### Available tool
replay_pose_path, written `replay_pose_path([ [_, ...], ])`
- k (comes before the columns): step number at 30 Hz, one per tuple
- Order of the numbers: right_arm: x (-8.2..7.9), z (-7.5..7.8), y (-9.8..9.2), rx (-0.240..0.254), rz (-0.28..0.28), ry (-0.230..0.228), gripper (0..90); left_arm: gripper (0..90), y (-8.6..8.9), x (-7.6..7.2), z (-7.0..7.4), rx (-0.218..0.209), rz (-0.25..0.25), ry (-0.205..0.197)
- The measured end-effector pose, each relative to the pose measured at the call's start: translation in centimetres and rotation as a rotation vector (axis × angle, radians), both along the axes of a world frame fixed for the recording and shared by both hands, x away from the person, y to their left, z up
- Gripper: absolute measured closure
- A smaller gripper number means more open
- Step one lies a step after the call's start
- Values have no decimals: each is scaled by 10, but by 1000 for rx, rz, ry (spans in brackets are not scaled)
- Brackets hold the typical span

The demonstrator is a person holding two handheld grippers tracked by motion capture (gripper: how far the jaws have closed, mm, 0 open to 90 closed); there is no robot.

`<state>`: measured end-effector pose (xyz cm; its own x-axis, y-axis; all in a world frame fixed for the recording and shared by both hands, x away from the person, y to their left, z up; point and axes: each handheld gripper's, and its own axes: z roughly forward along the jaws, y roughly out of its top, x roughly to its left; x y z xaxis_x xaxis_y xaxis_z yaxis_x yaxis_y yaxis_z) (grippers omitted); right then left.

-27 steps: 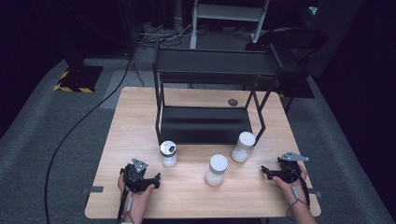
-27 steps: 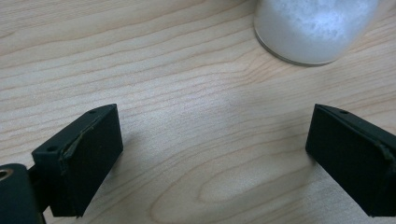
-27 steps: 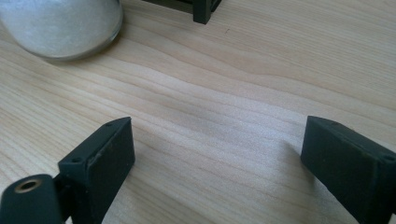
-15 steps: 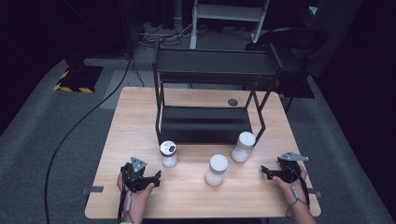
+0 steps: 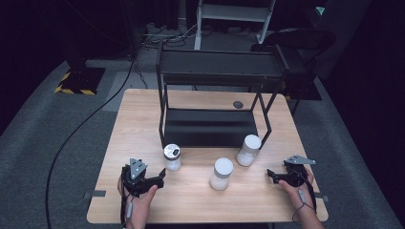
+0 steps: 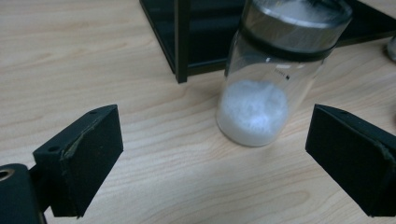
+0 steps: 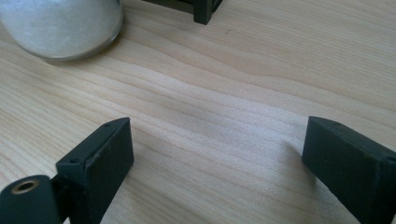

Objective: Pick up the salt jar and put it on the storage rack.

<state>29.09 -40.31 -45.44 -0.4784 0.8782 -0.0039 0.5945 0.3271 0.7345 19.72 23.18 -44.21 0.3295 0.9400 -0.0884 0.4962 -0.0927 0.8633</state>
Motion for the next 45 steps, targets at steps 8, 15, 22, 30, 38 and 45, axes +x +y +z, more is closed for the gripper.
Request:
replay_pose_path([
  [8,3,0,1,-2,6,1,75,40,-3,-6,1,-10,-7,-55],
  [15,3,0,1,-2,6,1,75,41,-5,-10,-2,-27,-26,-123],
  [22,3,0,1,-2,5,1,75,44,-10,-5,-3,-27,-39,-130],
  [30,3,0,1,-2,6,1,75,45,-17,5,-2,-29,-48,-129],
  [38,3,0,1,-2,5,1,75,44,-21,13,-3,-40,-62,-126],
  [45,3,0,1,-2,5,1,75,44,-28,21,-3,-34,-75,-131],
])
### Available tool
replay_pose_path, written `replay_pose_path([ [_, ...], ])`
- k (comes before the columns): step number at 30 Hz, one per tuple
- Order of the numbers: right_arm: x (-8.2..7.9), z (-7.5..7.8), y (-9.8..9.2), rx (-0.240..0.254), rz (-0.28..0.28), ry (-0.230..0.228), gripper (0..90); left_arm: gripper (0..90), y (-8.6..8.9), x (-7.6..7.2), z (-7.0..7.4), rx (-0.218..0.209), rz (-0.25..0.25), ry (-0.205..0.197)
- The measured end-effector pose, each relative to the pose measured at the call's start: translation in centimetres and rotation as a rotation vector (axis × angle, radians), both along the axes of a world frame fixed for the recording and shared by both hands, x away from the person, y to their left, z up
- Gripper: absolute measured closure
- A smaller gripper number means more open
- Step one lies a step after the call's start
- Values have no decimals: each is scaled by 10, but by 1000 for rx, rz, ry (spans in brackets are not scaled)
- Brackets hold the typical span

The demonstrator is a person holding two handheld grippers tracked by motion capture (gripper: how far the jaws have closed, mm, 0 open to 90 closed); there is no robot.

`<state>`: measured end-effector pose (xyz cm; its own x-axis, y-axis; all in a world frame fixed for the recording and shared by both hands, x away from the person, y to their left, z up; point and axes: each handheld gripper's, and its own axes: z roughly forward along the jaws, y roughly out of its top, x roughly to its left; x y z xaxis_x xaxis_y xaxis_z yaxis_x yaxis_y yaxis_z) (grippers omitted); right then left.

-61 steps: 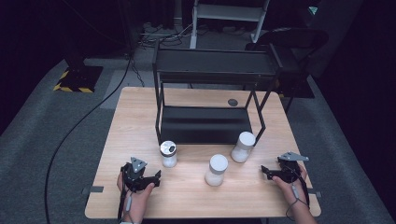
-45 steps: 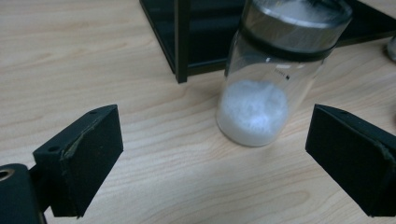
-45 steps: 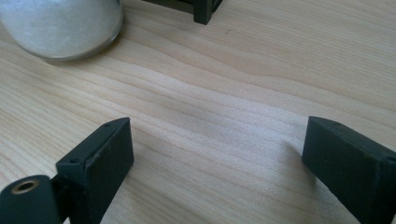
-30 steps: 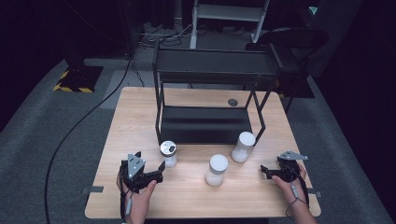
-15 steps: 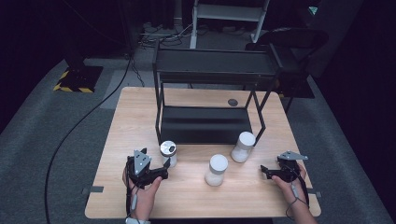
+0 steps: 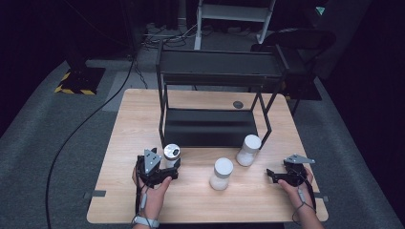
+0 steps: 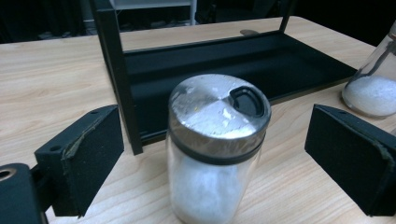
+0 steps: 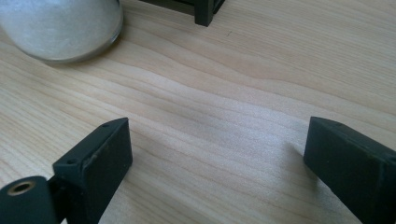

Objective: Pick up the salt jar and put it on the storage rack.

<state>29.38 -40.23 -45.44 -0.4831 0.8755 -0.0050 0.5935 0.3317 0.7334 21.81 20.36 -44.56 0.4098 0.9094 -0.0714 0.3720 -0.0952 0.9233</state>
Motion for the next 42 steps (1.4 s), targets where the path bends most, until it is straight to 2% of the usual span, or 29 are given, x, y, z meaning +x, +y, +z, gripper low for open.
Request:
replay_pose_path([
  [10,0,0,0,0,0,0,75,50,-8,13,-2,-2,-11,25],
  [11,0,0,0,0,0,0,75,56,-7,15,-3,-11,-18,32],
  [18,0,0,0,1,0,0,75,79,-9,21,-6,-12,-11,53],
  [21,0,0,0,1,0,0,75,104,-11,24,-8,3,-7,66],
  [27,0,0,0,1,0,0,75,136,-20,29,-10,63,-5,80],
  [34,0,0,0,0,2,0,75,173,-23,31,-14,84,10,101],
  [38,-1,0,-2,1,9,0,75,201,-25,34,-16,90,10,126],
  [42,-1,0,-2,1,10,0,75,275,-25,35,-17,98,6,136],
])
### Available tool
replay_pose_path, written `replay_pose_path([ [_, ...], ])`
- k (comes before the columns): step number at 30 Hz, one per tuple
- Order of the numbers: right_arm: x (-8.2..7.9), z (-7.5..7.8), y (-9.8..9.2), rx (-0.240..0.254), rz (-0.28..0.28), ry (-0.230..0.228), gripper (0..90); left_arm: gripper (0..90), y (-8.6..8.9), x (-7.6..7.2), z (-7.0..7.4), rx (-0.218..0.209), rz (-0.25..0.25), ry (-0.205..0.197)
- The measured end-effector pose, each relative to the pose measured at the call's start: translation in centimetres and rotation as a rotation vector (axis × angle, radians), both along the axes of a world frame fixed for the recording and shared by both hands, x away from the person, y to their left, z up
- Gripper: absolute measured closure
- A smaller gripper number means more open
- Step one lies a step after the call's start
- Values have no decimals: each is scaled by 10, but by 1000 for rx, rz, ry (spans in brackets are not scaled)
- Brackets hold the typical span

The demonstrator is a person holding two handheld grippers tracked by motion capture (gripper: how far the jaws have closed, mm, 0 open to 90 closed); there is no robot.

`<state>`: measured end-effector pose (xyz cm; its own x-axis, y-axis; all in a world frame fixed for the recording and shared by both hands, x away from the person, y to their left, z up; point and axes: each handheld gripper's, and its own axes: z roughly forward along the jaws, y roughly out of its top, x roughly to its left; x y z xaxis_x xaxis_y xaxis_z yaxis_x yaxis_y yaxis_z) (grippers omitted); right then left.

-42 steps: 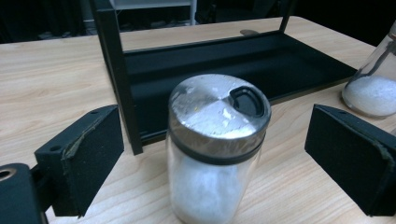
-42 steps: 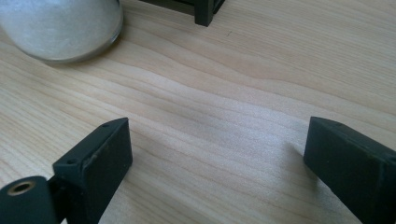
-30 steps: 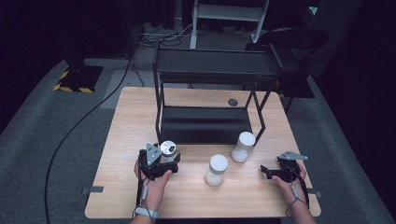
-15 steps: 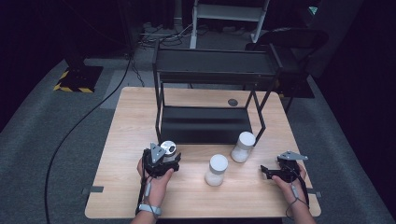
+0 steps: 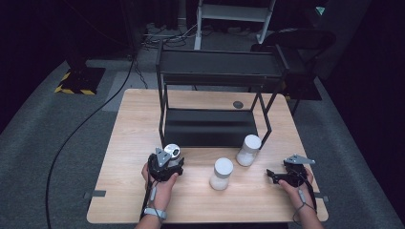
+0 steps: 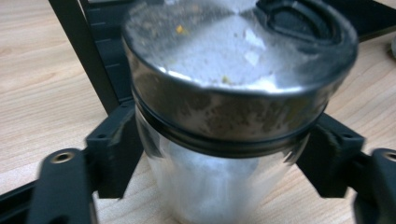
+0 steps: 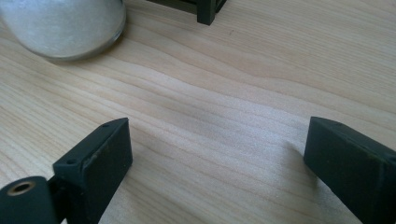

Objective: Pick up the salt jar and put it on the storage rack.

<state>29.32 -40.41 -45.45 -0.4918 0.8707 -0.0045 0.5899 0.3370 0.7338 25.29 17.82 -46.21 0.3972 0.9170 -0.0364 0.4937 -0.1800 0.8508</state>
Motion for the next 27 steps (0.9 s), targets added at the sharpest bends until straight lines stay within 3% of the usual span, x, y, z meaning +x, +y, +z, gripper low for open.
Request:
replay_pose_path([
  [8,0,0,0,0,0,0,75,300,-2,-2,-2,7,9,-9],
  [12,0,0,0,0,0,0,74,301,0,-3,0,-19,10,-4],
  [27,0,0,0,0,0,0,74,301,2,-2,29,-19,-27,-24],
])
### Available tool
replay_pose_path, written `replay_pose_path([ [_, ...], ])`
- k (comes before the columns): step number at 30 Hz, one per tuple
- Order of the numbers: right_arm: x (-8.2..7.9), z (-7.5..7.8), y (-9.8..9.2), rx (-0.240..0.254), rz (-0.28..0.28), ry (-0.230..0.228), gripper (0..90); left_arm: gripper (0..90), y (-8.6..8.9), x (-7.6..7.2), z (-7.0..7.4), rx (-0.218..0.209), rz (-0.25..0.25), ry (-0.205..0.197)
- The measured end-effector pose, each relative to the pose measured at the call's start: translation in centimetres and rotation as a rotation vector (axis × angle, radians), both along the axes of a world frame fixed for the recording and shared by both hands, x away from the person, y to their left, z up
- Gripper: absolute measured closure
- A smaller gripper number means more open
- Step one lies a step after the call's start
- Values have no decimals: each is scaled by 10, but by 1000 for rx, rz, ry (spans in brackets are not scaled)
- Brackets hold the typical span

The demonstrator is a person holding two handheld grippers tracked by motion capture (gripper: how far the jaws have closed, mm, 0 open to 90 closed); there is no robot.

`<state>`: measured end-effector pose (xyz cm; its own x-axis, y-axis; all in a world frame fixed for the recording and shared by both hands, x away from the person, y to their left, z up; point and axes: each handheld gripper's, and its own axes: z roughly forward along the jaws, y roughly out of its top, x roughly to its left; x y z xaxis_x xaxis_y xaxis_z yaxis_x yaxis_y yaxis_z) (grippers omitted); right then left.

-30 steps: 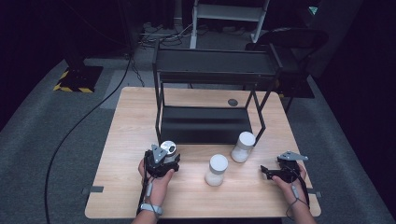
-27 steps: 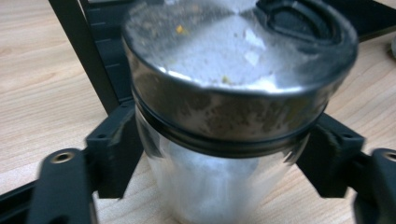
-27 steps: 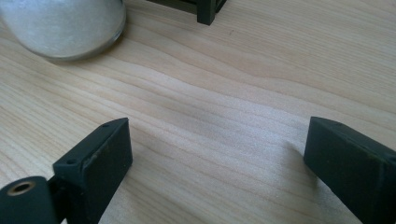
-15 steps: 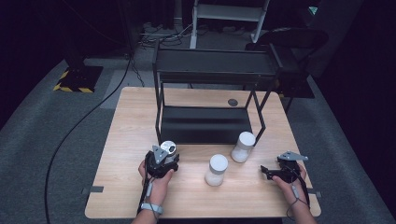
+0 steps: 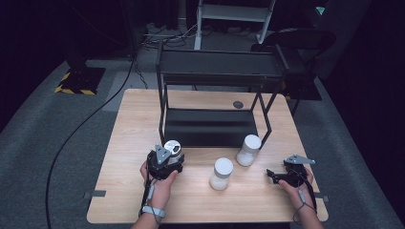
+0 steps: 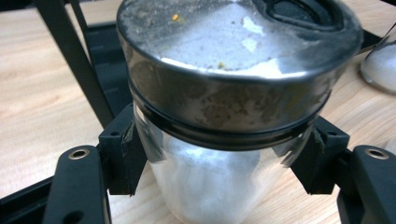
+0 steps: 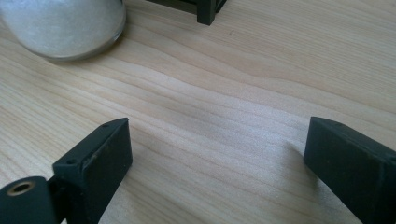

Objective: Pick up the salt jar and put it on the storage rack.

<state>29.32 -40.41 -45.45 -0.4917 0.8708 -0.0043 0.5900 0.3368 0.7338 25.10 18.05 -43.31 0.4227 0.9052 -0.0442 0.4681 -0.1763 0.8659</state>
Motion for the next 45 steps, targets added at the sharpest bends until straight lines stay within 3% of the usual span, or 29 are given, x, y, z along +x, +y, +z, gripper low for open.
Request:
replay_pose_path([
  [24,0,0,0,0,0,0,74,300,-10,32,39,3,-63,-29],
  [34,0,0,0,0,0,-1,74,300,-13,55,40,12,-80,-47],
  [45,0,0,0,0,2,0,74,300,-13,83,33,6,-75,-29],
])
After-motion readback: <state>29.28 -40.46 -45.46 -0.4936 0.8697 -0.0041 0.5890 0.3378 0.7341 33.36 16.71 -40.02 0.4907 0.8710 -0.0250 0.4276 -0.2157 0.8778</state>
